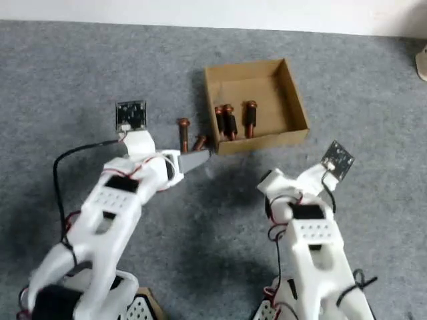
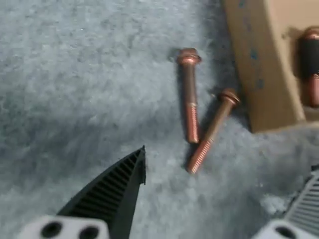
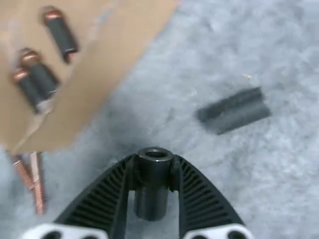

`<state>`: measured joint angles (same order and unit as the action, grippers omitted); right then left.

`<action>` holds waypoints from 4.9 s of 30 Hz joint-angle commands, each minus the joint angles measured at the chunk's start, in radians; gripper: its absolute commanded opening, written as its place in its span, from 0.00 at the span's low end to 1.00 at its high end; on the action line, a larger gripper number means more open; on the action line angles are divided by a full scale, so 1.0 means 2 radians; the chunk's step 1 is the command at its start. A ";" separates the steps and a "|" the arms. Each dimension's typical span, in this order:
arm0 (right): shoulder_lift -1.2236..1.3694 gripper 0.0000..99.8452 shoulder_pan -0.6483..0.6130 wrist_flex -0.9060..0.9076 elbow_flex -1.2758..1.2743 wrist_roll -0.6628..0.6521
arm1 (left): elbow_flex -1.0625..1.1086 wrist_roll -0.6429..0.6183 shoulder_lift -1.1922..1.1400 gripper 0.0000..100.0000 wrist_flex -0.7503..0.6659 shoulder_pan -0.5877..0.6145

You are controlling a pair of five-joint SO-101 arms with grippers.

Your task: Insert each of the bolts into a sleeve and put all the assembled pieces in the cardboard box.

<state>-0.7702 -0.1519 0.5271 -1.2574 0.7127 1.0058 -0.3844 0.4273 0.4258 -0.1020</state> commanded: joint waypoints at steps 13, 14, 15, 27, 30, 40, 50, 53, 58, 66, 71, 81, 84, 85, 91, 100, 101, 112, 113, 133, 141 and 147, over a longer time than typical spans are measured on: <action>-0.136 0.00 -0.082 -0.072 -0.108 -0.050 | -0.313 0.029 -0.218 0.45 0.164 0.033; -0.138 0.00 -0.082 -0.096 -0.121 -0.051 | -0.336 0.039 -0.236 0.45 0.176 0.033; -0.138 0.00 -0.082 -0.121 -0.133 -0.052 | -0.358 0.044 -0.255 0.45 0.187 0.033; -0.138 0.00 -0.082 -0.170 -0.162 -0.052 | -0.576 0.087 -0.462 0.45 0.264 0.051; -0.138 0.00 -0.082 -0.170 -0.164 -0.052 | -0.602 0.088 -0.491 0.45 0.264 0.052; -0.138 0.00 -0.079 -0.171 -0.164 -0.053 | -0.643 0.088 -0.537 0.45 0.265 0.048; -0.139 0.00 -0.079 -0.171 -0.164 -0.053 | -0.644 0.087 -0.559 0.43 0.286 0.023; -0.139 0.00 -0.079 -0.171 -0.164 -0.053 | -0.644 0.088 -0.560 0.32 0.284 0.022; -0.139 0.00 -0.079 -0.171 -0.164 -0.053 | -0.644 0.089 -0.560 0.07 0.283 0.021; -0.139 0.00 -0.079 -0.171 -0.164 -0.053 | -0.639 0.089 -0.560 0.06 0.286 0.020; -0.139 0.00 -0.079 -0.171 -0.164 -0.053 | -0.643 0.086 -0.556 0.06 0.314 0.002; -0.139 0.00 -0.079 -0.171 -0.164 -0.053 | -0.649 0.051 -0.484 0.01 0.370 0.000; -0.139 0.00 -0.079 -0.171 -0.164 -0.053 | -0.646 0.051 -0.429 0.00 0.401 -0.008; -0.139 0.00 -0.079 -0.171 -0.164 -0.053 | -0.645 0.051 -0.410 0.00 0.412 -0.011; -0.139 0.00 -0.079 -0.171 -0.164 -0.053 | -0.644 0.051 -0.308 0.00 0.448 -0.016; -0.140 0.00 -0.096 -0.171 -0.164 -0.087 | -0.512 0.076 -0.181 0.00 0.404 -0.030; -0.140 0.00 -0.109 -0.171 -0.165 -0.101 | -0.478 0.076 -0.158 0.00 0.377 -0.032; -0.140 0.00 -0.165 -0.241 -0.194 -0.232 | -0.026 0.187 0.110 0.00 -0.163 -0.034; -0.140 0.00 -0.165 -0.270 -0.206 -0.248 | -0.007 0.186 0.123 0.00 -0.189 -0.034; -0.139 0.00 -0.142 -0.395 -0.278 -0.338 | 0.020 0.164 0.207 0.00 -0.292 -0.170; -0.137 0.00 -0.131 -0.450 -0.278 -0.424 | 0.039 0.164 0.209 0.00 -0.295 -0.182; -0.136 0.00 -0.132 -0.472 -0.278 -0.423 | 0.041 0.163 0.210 0.00 -0.295 -0.183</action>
<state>-1.0326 -0.4281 -0.3721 -1.6640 -0.1220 1.0963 -0.0453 0.8017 -0.1235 -0.4519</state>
